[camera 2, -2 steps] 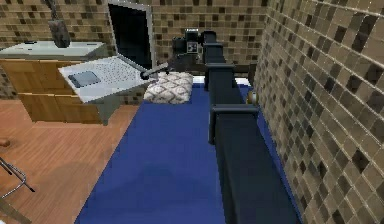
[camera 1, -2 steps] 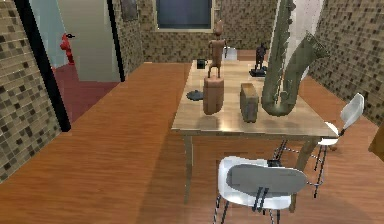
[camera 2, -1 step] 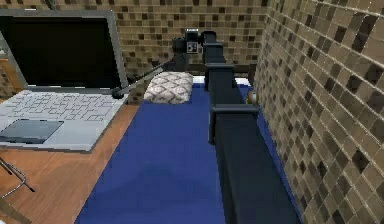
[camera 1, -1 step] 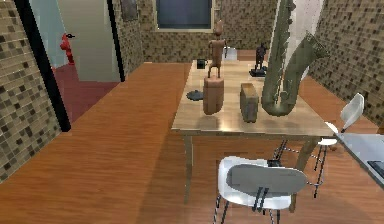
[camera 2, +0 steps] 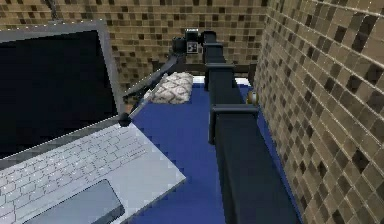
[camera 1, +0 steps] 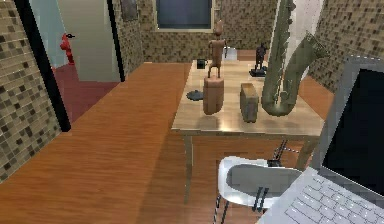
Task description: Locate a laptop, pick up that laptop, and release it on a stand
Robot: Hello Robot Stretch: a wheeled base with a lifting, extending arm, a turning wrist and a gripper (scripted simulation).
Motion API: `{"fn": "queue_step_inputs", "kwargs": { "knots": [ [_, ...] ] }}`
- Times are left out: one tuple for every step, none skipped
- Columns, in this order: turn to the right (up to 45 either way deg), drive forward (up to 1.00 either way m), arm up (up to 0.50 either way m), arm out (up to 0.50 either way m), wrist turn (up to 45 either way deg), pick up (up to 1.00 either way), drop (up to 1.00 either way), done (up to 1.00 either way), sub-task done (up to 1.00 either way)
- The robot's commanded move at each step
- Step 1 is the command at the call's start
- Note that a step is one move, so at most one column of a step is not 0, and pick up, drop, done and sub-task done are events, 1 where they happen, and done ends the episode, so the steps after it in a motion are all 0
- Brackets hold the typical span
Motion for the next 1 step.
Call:
{"fn": "queue_step_inputs", "kwargs": {
  "knots": [
    [0.0, 0.00, 0.00, 0.00, -6.0, 0.00, 0.00, 0.00, 0.00]
  ]
}}
